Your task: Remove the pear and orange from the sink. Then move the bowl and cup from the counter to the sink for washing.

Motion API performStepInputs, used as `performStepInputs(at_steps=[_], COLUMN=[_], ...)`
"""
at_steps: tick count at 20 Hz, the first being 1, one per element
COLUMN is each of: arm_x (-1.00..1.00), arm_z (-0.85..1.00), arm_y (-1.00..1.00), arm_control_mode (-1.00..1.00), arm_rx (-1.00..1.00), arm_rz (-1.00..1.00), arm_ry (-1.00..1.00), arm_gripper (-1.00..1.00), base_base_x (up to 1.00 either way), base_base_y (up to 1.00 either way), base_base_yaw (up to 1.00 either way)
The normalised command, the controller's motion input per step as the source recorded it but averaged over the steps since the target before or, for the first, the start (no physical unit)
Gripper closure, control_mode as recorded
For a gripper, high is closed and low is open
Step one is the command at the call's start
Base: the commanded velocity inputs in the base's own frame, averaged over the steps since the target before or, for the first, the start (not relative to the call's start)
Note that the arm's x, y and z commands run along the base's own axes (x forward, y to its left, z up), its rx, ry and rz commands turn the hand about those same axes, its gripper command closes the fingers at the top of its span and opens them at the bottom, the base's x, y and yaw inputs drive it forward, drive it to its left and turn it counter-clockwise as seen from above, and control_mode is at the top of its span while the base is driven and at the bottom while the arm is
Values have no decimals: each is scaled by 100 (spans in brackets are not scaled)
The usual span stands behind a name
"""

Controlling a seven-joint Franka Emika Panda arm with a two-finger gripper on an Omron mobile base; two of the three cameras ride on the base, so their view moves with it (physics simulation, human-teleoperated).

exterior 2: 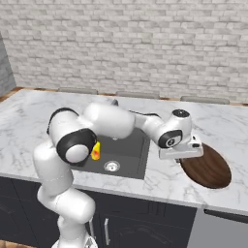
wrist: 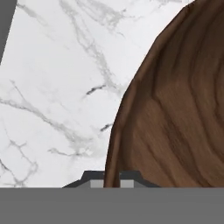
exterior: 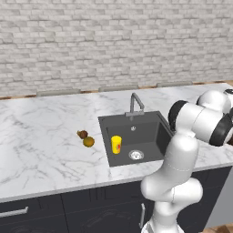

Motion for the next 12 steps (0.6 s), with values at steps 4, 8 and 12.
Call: performStepInputs(at_steps=[4,8,12], arm_x=[-16,-16,-16], arm_z=[32,32,31], arm_y=[45,45,42], arm_control_mode=[-100,-100,-100], arm_rx=[-3,-5,-6], arm_rz=[22,23,24], arm_ry=[0,-2,0], arm_gripper=[100,100,100], base_base_x=[0,0,0], base_base_y=[0,0,0], base_base_yaw=[0,0,0])
